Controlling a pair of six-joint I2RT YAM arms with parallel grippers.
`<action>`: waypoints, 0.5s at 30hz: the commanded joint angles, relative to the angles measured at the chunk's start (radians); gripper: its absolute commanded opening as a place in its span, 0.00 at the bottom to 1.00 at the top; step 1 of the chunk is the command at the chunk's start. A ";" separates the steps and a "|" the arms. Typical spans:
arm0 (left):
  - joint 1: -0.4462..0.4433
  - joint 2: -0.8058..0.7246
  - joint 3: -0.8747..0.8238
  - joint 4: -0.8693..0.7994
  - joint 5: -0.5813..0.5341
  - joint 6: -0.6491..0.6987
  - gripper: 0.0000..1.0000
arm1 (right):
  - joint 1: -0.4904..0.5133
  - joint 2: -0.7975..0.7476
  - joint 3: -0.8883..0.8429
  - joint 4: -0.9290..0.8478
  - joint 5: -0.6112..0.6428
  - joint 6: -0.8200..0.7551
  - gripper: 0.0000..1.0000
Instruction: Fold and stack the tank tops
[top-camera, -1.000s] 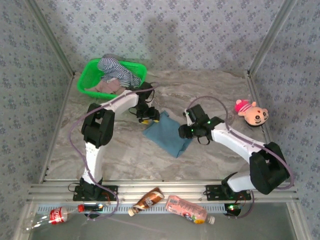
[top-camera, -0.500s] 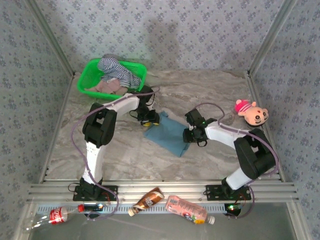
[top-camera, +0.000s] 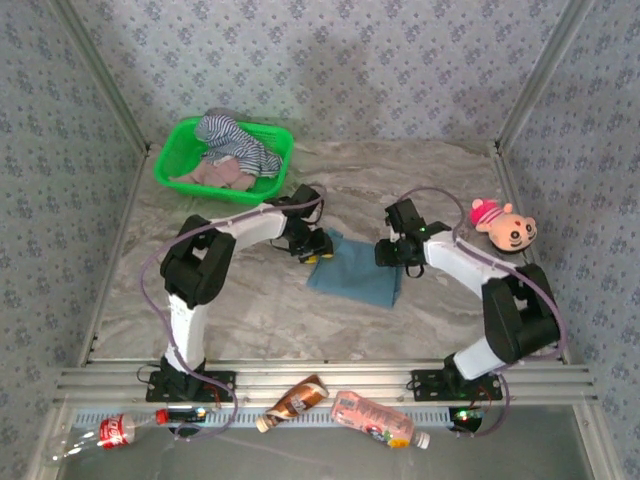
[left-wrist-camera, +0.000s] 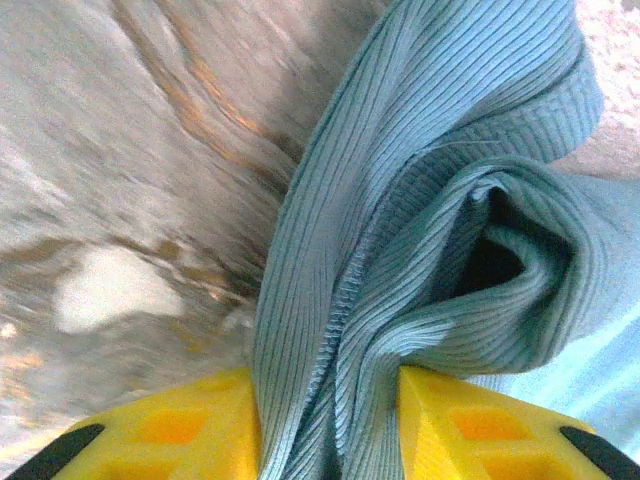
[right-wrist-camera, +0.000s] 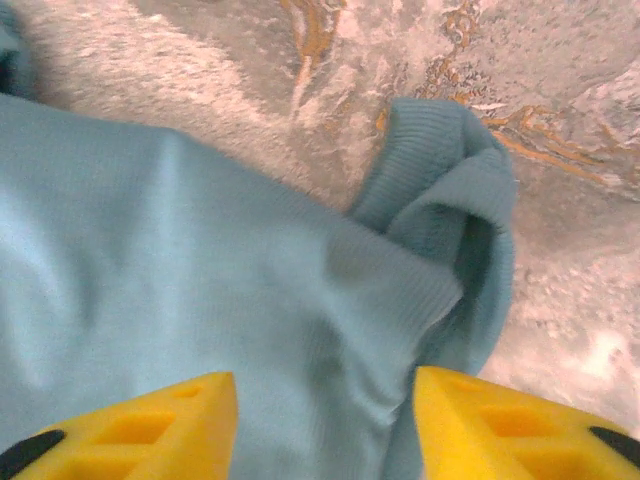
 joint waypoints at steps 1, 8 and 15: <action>-0.010 -0.055 -0.029 0.024 0.026 -0.081 0.40 | 0.049 -0.090 -0.004 -0.105 0.044 0.090 0.56; 0.023 -0.094 0.019 -0.120 -0.020 0.025 0.46 | 0.185 -0.079 -0.092 -0.015 0.078 0.187 0.58; 0.108 -0.189 0.064 -0.241 -0.075 0.153 0.56 | 0.251 0.071 -0.075 0.113 0.155 0.126 0.67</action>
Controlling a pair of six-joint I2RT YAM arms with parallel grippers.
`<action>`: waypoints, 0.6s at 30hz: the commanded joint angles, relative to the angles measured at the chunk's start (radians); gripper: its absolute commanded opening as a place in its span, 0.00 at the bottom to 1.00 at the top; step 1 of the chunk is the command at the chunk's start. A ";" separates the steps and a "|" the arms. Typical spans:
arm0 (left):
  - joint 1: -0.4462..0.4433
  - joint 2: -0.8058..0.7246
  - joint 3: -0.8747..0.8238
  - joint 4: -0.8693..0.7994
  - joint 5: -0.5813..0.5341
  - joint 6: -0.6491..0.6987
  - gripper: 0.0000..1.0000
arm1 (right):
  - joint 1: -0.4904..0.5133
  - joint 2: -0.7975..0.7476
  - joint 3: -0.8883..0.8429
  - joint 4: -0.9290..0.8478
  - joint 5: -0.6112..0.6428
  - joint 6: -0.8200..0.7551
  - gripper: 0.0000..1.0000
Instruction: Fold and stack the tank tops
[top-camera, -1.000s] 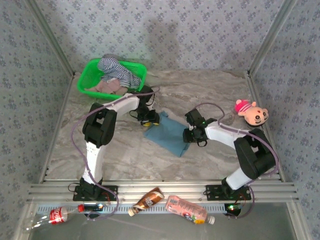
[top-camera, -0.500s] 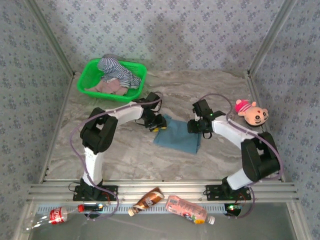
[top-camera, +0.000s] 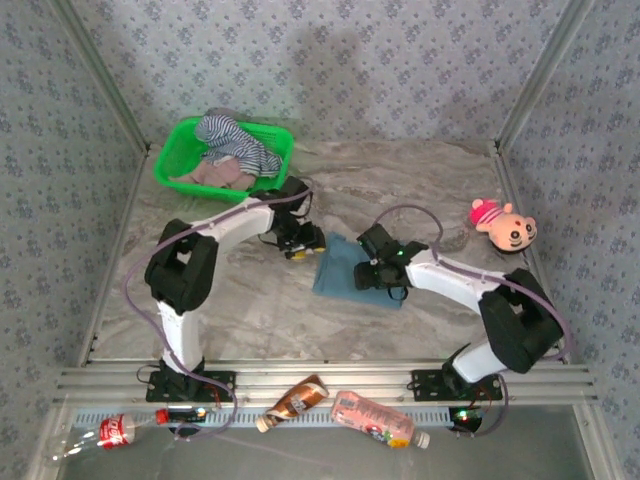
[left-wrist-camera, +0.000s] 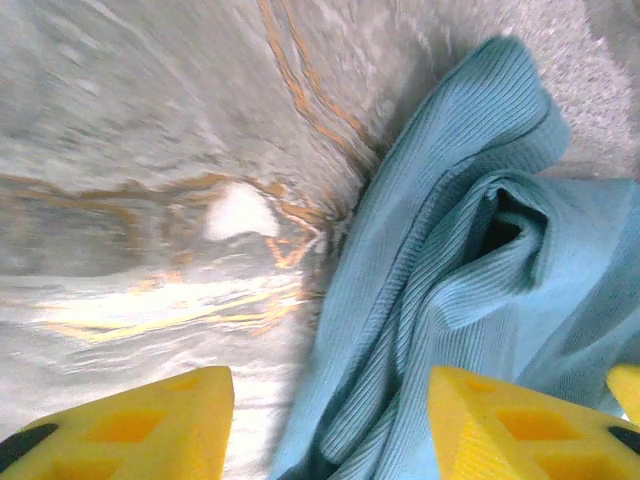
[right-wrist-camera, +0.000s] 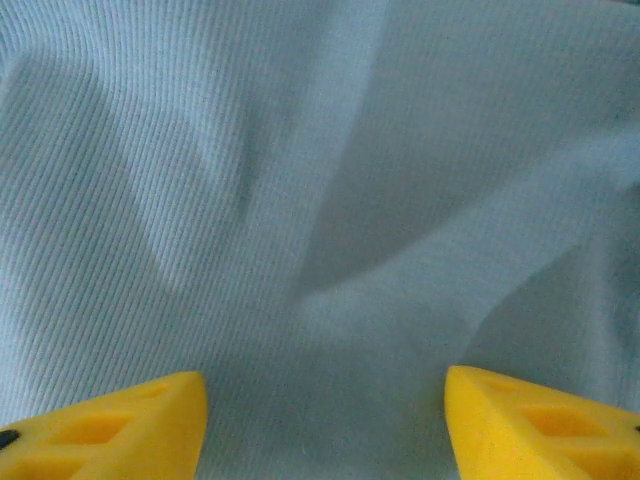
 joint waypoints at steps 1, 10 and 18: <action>0.050 -0.087 0.056 -0.102 -0.041 0.097 0.56 | 0.016 0.064 0.019 0.050 0.077 -0.017 0.68; 0.128 -0.146 0.044 -0.140 -0.035 0.147 0.58 | -0.047 0.080 0.013 0.036 0.078 -0.072 0.67; 0.142 -0.162 0.050 -0.143 -0.047 0.161 0.59 | -0.169 0.206 0.123 0.011 0.066 -0.154 0.67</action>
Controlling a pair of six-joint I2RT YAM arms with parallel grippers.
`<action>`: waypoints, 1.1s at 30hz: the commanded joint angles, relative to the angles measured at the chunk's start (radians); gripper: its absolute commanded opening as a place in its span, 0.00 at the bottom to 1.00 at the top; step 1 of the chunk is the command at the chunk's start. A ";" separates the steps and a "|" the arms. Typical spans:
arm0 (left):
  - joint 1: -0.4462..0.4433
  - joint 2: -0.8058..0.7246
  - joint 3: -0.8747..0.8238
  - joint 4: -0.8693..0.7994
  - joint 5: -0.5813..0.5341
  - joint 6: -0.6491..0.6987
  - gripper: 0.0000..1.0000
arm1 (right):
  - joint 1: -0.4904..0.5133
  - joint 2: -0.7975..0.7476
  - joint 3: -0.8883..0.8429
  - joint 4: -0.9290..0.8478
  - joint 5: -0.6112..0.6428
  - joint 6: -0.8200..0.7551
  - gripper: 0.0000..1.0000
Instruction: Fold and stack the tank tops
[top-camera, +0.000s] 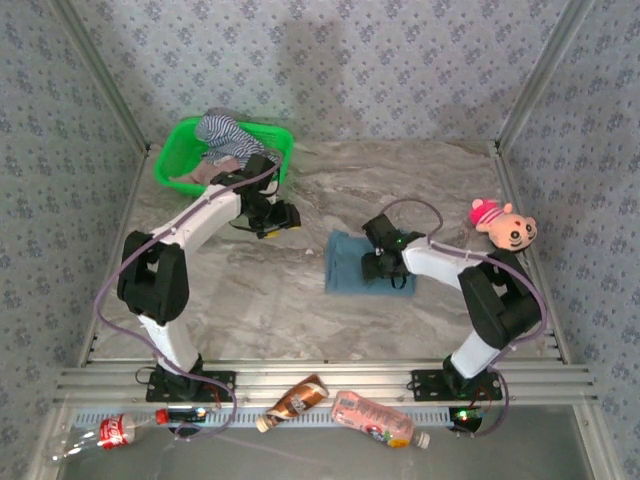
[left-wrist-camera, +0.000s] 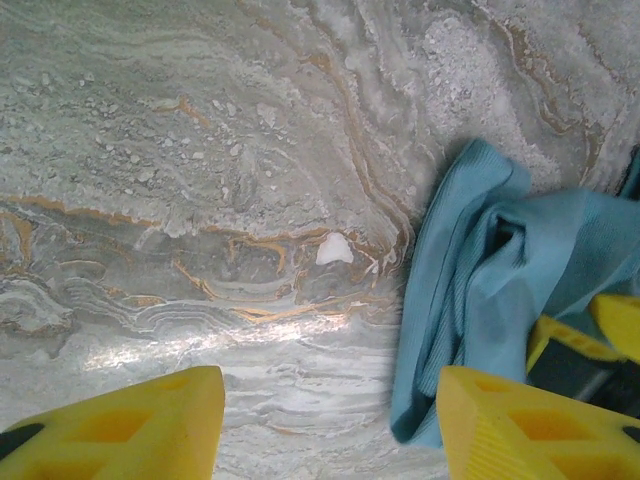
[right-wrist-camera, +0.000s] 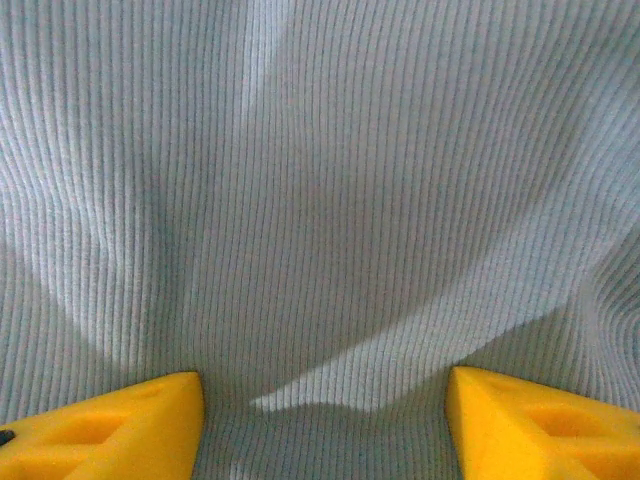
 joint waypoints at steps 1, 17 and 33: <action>0.014 -0.040 0.020 -0.041 -0.022 0.041 0.59 | -0.056 0.078 0.077 -0.040 0.027 -0.067 0.67; 0.230 -0.043 0.184 -0.035 -0.127 0.164 0.60 | -0.328 0.376 0.531 -0.185 -0.155 -0.203 0.67; 0.317 0.088 0.325 -0.062 -0.160 0.282 0.60 | -0.488 0.472 0.675 -0.250 -0.211 -0.235 0.66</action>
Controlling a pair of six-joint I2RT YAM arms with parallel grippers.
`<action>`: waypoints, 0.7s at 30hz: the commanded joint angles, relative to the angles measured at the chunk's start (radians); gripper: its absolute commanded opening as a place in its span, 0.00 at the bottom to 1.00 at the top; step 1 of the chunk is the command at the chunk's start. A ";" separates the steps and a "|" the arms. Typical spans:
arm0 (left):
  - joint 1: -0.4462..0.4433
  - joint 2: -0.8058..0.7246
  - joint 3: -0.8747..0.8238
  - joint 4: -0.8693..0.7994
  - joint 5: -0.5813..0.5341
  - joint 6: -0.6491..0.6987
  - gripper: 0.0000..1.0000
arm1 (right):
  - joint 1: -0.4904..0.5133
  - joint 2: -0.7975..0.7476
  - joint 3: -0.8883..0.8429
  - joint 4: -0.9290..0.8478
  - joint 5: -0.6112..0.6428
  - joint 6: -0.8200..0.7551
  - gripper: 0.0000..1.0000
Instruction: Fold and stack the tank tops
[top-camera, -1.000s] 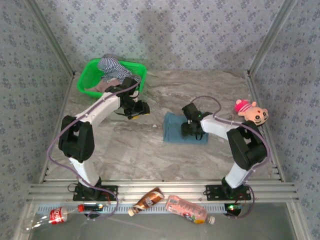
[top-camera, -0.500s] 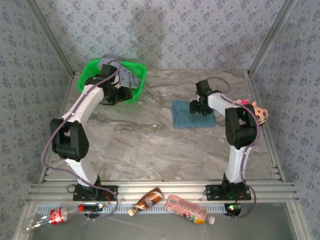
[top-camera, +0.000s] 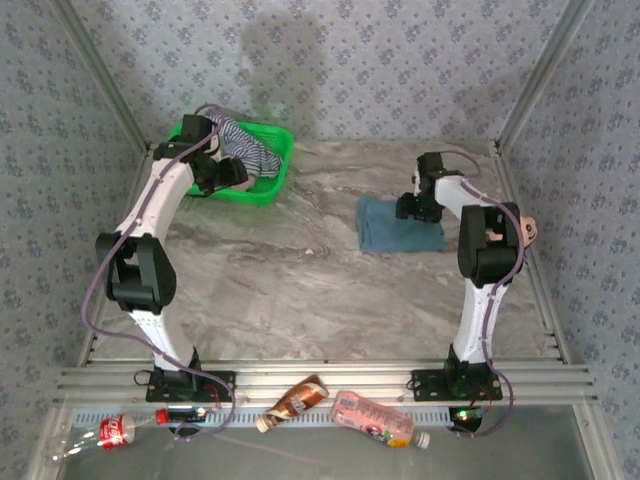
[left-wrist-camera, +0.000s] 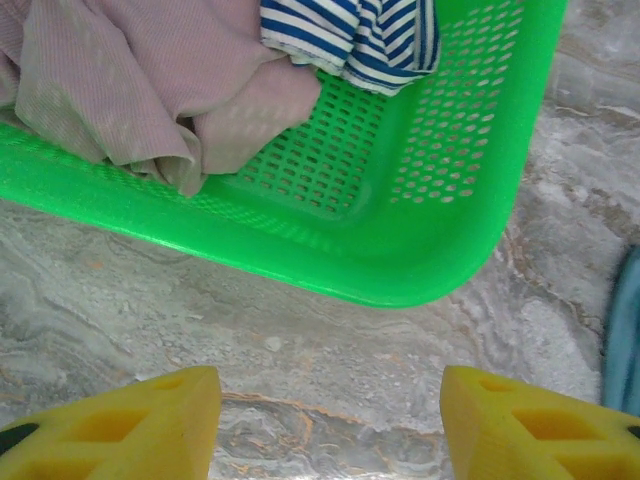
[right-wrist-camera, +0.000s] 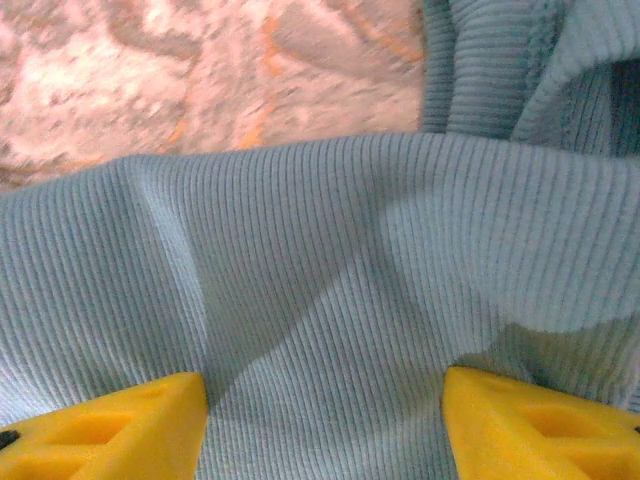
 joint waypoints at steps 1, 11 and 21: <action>0.014 0.055 0.072 -0.026 -0.031 0.063 0.60 | -0.038 0.051 0.071 -0.062 -0.012 -0.033 0.66; 0.044 0.270 0.301 -0.006 -0.048 0.081 0.61 | -0.104 0.098 0.177 -0.104 -0.022 -0.060 0.66; 0.035 0.528 0.588 0.038 0.042 0.061 0.62 | -0.070 -0.170 -0.011 0.116 -0.149 -0.077 0.69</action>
